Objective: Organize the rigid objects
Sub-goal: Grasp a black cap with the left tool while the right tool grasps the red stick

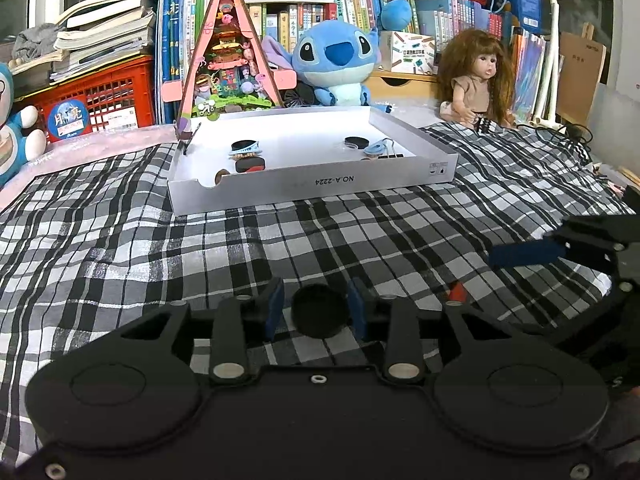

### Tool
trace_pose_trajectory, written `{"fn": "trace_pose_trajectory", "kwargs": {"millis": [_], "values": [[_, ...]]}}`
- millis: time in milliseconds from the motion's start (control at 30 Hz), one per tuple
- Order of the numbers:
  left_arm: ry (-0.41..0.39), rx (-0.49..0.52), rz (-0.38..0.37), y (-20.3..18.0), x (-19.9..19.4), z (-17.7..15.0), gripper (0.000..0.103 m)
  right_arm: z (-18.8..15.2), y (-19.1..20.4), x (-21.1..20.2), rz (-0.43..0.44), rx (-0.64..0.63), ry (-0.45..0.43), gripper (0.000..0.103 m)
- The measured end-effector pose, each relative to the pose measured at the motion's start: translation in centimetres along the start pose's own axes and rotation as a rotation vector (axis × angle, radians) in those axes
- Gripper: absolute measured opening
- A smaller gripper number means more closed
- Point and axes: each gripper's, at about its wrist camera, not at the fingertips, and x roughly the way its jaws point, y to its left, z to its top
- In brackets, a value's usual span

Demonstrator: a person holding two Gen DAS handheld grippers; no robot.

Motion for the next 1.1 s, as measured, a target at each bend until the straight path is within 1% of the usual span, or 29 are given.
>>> {"fn": "trace_pose_trajectory", "kwargs": {"millis": [133,200,300,367,567,633,733,867,933,967,1000,1100], "values": [[-0.001,-0.005,-0.006,0.1,-0.2,-0.4,0.039,0.5,0.2,0.6,0.026,-0.029,-0.001,0.087],[-0.002,-0.008,-0.010,0.2,-0.2,-0.6,0.042,0.6,0.4,0.8,0.032,-0.042,-0.003,0.087],[-0.001,-0.014,-0.016,0.3,-0.1,-0.8,0.043,0.5,0.7,1.0,0.043,-0.058,-0.005,0.087],[0.006,-0.018,-0.017,0.4,0.1,-0.9,0.043,0.5,0.9,1.0,0.056,-0.067,-0.004,0.085],[-0.005,-0.017,-0.022,0.1,0.1,-1.0,0.042,0.4,1.8,0.8,0.078,-0.094,-0.011,0.070],[-0.013,-0.018,-0.024,0.1,0.0,-0.9,0.042,0.3,2.0,0.7,0.079,-0.095,-0.013,0.061],[-0.019,-0.014,-0.019,0.1,-0.2,-0.9,0.042,0.3,1.9,0.5,0.059,-0.082,-0.020,0.052],[-0.022,-0.005,-0.017,0.2,-0.5,-1.0,0.042,0.3,1.1,0.5,0.040,-0.042,-0.019,0.052],[-0.022,0.005,-0.013,0.2,-0.7,-1.2,0.042,0.3,0.8,0.2,0.047,-0.035,-0.025,0.053],[-0.020,0.007,-0.010,0.2,-0.6,-1.3,0.042,0.3,0.7,0.1,0.050,-0.039,-0.025,0.056],[-0.016,0.008,-0.006,0.2,-0.6,-1.3,0.042,0.2,0.7,0.0,0.057,-0.047,-0.023,0.063],[-0.011,0.006,-0.002,0.2,-0.4,-1.6,0.043,0.1,0.6,-0.1,0.082,-0.071,-0.013,0.066]]}}
